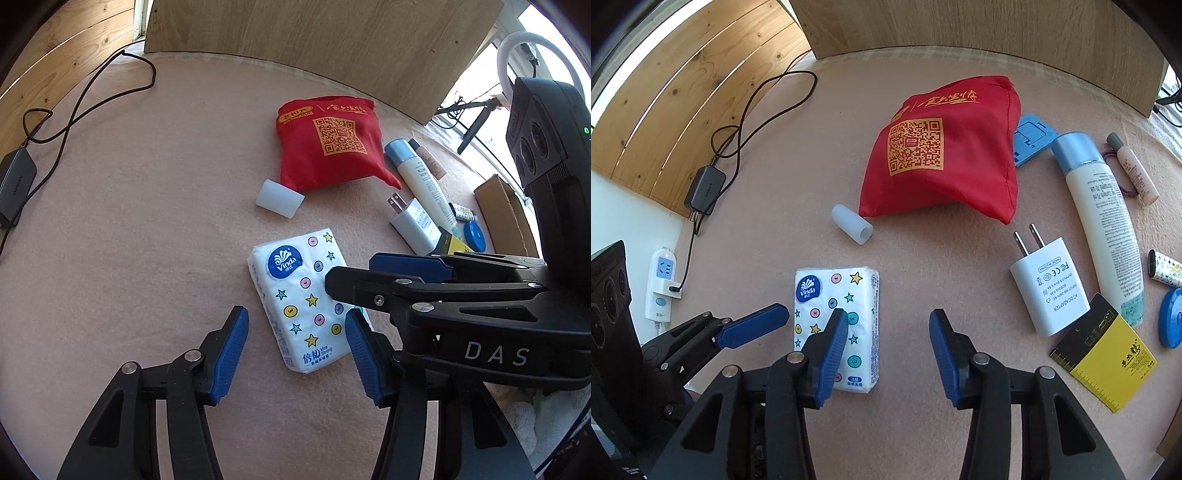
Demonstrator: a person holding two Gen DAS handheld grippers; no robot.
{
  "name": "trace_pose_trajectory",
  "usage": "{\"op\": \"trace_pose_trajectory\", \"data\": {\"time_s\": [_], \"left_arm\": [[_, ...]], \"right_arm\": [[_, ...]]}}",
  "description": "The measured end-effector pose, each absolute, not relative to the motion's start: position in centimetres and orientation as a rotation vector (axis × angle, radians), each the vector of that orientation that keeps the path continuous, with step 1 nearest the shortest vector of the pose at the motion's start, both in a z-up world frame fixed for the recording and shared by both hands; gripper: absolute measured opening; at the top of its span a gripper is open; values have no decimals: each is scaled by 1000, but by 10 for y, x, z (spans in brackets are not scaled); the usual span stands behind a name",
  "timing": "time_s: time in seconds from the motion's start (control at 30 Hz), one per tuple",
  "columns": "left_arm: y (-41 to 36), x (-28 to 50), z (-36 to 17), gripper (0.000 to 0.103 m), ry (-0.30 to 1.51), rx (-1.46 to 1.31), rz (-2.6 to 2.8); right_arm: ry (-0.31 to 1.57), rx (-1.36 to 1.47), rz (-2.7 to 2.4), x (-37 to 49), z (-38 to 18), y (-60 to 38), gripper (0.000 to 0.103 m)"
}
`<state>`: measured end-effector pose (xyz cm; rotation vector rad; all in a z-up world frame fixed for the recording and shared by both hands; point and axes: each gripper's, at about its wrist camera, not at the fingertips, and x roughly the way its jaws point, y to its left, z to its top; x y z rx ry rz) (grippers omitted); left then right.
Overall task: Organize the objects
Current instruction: 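Close the right tool fingers around the tissue pack and lift, then carry the tissue pack with the right tool into the box and release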
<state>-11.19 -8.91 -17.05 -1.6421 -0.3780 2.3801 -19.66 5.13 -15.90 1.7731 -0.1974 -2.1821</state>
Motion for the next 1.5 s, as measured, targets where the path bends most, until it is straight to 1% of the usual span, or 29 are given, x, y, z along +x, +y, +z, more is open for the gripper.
{"op": "trace_pose_trajectory", "data": {"time_s": [0.07, 0.13, 0.2, 0.27, 0.33, 0.43, 0.53, 0.7, 0.93, 1.2, 1.33, 1.5], "left_arm": [[-88, -112, -171, 57, -383, -1639, 2379], [-87, -113, -172, 50, -422, -1638, 2356], [-85, -115, -172, 50, -428, -1643, 2359], [-83, -114, -171, 50, -419, -1637, 2364], [-82, -112, -171, 50, -421, -1638, 2363], [-79, -110, -169, 49, -406, -1635, 2364], [-70, -107, -162, 48, -356, -1619, 2375], [-41, -107, -140, 48, -299, -1557, 2366], [44, -121, -100, 48, -161, -1417, 2310], [176, -147, -57, 48, -31, -1263, 2238], [240, -159, -47, 48, 1, -1219, 2200], [308, -172, -47, 48, 58, -1185, 2175]], "right_arm": [[-213, 1780, -2169, -197, -161, 50, 41], [-233, 1779, -2161, -197, -162, 51, 41], [-274, 1783, -2132, -197, -165, 49, 40], [-309, 1781, -2103, -195, -166, 48, 30], [-310, 1777, -2100, -194, -164, 47, 25], [-303, 1780, -2106, -192, -163, 47, 25], [-342, 1786, -2105, -188, -162, 54, 25], [-315, 1726, -2201, -174, -139, 71, 25], [-395, 1654, -2372, -155, -98, 146, 25], [-525, 1572, -2585, -137, -55, 265, 25], [-583, 1540, -2679, -131, -40, 325, 25], [-649, 1518, -2750, -127, -36, 387, 25]]}}
